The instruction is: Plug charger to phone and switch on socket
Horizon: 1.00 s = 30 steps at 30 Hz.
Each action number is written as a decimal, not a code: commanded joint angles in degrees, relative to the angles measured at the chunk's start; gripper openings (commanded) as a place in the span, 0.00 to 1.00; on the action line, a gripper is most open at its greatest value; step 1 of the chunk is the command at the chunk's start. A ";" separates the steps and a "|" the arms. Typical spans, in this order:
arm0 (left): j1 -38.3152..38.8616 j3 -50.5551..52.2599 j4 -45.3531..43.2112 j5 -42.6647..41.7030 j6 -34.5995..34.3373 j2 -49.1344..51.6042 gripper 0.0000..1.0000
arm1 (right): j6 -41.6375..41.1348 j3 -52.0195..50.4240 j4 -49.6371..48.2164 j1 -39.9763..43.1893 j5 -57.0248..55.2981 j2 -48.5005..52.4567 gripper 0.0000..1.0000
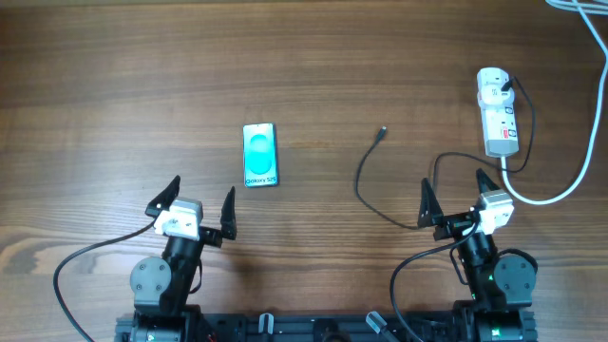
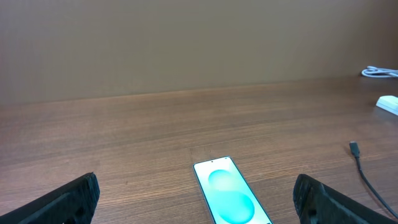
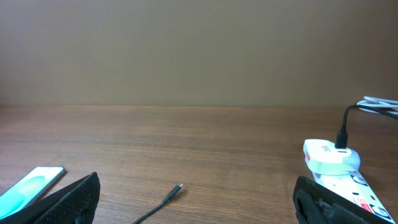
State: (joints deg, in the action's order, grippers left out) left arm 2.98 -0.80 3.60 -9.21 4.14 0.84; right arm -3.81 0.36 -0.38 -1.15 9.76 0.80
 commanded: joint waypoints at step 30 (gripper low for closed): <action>-0.33 0.48 0.07 0.96 -0.35 0.52 1.00 | -6.23 -0.04 -0.37 -0.28 1.42 0.24 1.00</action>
State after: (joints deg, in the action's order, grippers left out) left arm 2.98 -0.80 3.60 -9.19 4.14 0.84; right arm -7.75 0.36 -0.45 -1.15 9.87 0.91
